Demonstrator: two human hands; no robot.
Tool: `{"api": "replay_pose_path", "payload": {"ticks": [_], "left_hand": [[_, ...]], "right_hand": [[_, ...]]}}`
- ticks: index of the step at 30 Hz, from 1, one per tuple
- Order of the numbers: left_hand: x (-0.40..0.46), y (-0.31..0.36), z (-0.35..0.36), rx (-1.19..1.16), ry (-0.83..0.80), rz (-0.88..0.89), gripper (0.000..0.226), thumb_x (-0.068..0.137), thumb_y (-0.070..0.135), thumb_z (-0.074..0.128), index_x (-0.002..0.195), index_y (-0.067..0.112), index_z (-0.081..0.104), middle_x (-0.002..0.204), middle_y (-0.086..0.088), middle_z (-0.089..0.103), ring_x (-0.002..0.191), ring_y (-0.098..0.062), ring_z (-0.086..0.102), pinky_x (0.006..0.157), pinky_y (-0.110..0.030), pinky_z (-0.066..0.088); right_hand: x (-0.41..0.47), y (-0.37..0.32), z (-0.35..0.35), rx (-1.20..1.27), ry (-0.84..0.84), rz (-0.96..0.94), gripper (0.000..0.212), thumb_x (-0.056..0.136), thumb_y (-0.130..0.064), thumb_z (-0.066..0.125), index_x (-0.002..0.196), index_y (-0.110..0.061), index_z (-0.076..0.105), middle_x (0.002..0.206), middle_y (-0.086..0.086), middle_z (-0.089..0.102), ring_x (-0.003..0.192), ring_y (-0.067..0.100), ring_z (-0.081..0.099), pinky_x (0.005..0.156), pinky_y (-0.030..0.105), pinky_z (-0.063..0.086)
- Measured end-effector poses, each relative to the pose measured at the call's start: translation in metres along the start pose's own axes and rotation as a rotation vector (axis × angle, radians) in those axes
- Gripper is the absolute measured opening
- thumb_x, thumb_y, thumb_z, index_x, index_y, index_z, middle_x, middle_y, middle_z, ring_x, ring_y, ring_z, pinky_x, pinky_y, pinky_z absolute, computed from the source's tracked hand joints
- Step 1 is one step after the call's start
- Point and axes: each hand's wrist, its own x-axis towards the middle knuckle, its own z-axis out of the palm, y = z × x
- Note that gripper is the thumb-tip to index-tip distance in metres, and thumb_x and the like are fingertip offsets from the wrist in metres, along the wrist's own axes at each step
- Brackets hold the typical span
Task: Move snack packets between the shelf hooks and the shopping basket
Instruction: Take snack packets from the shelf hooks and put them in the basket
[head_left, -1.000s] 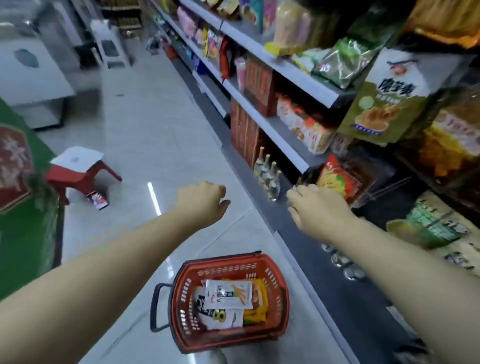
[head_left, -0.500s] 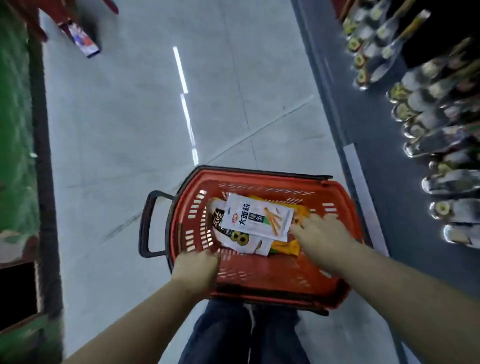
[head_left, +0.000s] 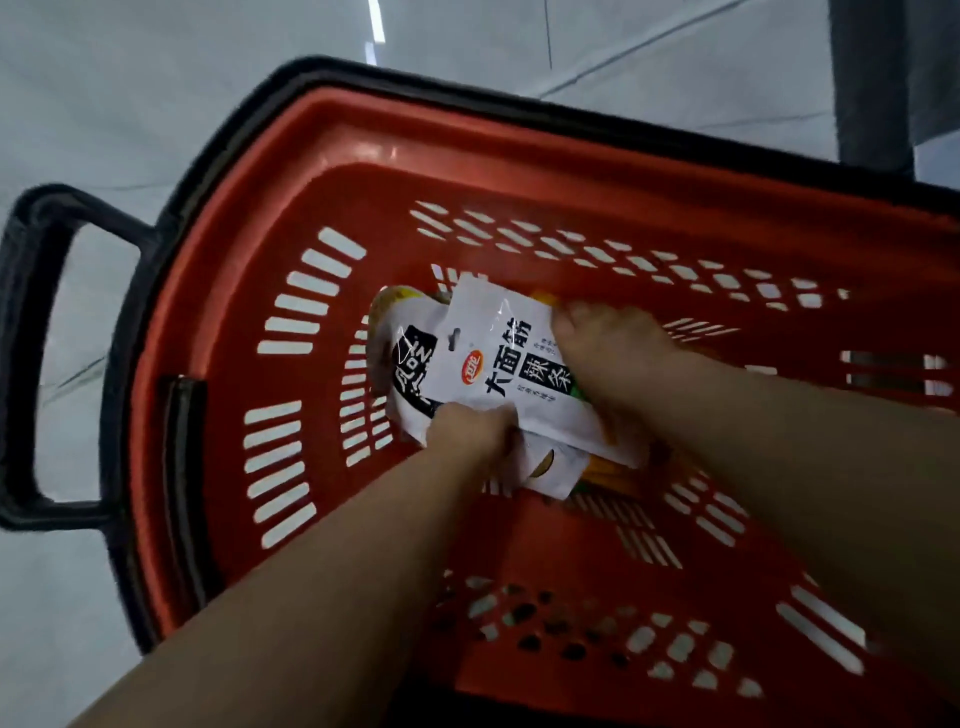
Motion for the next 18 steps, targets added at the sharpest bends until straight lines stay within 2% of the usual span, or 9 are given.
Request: {"api": "replay_pose_path", "payload": {"ticks": [1,3,6,9,11,12,14,16,18], "left_hand": [[0.008,-0.004,0.003,-0.178,0.005,-0.068,0.031,0.082,0.026,0.069,0.090,-0.002,0.062,0.079,-0.015,0.067,0.071,-0.029,0.067,0.058,-0.026,0.050],[0.017,-0.012,0.004,-0.372,0.007,-0.102,0.028,0.083,0.021,0.070,0.091,-0.003,0.059,0.077,-0.018,0.064,0.068,-0.030,0.063,0.054,-0.028,0.047],[0.012,-0.020,0.004,-0.518,-0.039,-0.120,0.022,0.087,0.015,0.068,0.083,0.010,0.047,0.077,-0.016,0.061,0.066,-0.027,0.059,0.056,-0.032,0.048],[0.000,-0.013,-0.001,-0.607,-0.063,-0.128,0.019,0.092,0.009,0.061,0.081,0.011,0.045,0.072,-0.010,0.057,0.061,-0.020,0.055,0.055,-0.029,0.048],[-0.005,-0.006,-0.006,-0.563,-0.043,-0.095,0.012,0.093,0.006,0.058,0.086,0.008,0.048,0.074,-0.011,0.056,0.058,-0.018,0.054,0.051,-0.026,0.050],[-0.008,-0.003,-0.009,-0.506,-0.022,-0.054,0.008,0.093,0.007,0.057,0.090,0.006,0.051,0.076,-0.012,0.056,0.058,-0.019,0.054,0.047,-0.024,0.050],[-0.014,0.000,-0.018,-0.410,0.029,0.049,0.007,0.091,0.008,0.059,0.087,0.007,0.054,0.075,-0.011,0.058,0.059,-0.020,0.055,0.043,-0.023,0.047],[-0.023,0.002,-0.029,-0.355,0.067,0.161,0.019,0.090,0.010,0.061,0.072,0.009,0.055,0.068,-0.008,0.057,0.062,-0.021,0.056,0.054,-0.026,0.051],[-0.038,0.007,-0.042,-0.279,0.038,0.275,0.024,0.090,0.013,0.063,0.068,0.007,0.055,0.068,-0.010,0.055,0.069,-0.021,0.054,0.067,-0.033,0.048]], "right_hand": [[0.006,-0.002,0.001,0.040,0.003,0.021,0.044,0.092,-0.004,0.039,0.136,-0.005,0.033,0.131,0.013,0.043,0.119,0.030,0.047,0.088,0.041,0.044],[0.011,-0.005,0.003,0.133,0.027,0.071,0.043,0.092,-0.007,0.044,0.134,-0.009,0.035,0.130,0.012,0.043,0.119,0.030,0.047,0.086,0.042,0.045],[0.010,-0.008,0.008,0.224,0.026,0.113,0.045,0.095,-0.020,0.049,0.136,-0.013,0.031,0.129,0.012,0.043,0.117,0.031,0.048,0.084,0.042,0.046],[0.005,-0.007,0.008,0.300,0.020,0.134,0.051,0.096,-0.029,0.050,0.140,-0.015,0.029,0.132,0.011,0.040,0.119,0.033,0.044,0.089,0.043,0.043],[0.000,-0.005,0.008,0.376,0.029,0.133,0.047,0.096,-0.027,0.049,0.139,-0.013,0.032,0.133,0.013,0.041,0.120,0.033,0.043,0.091,0.041,0.041],[-0.003,-0.004,0.010,0.491,0.035,0.159,0.039,0.097,-0.024,0.049,0.132,-0.012,0.038,0.130,0.014,0.046,0.117,0.033,0.046,0.088,0.039,0.042],[-0.011,-0.002,0.011,0.787,0.033,0.270,0.016,0.096,-0.020,0.051,0.108,-0.014,0.043,0.113,0.016,0.057,0.102,0.030,0.055,0.073,0.031,0.037],[-0.023,0.002,0.015,1.028,0.084,0.334,0.015,0.094,-0.016,0.054,0.106,-0.013,0.046,0.096,0.011,0.059,0.088,0.025,0.056,0.066,0.027,0.033],[-0.040,0.003,0.016,1.203,0.124,0.323,0.023,0.093,-0.013,0.055,0.116,-0.012,0.054,0.099,0.007,0.065,0.086,0.022,0.059,0.065,0.029,0.040]]}}
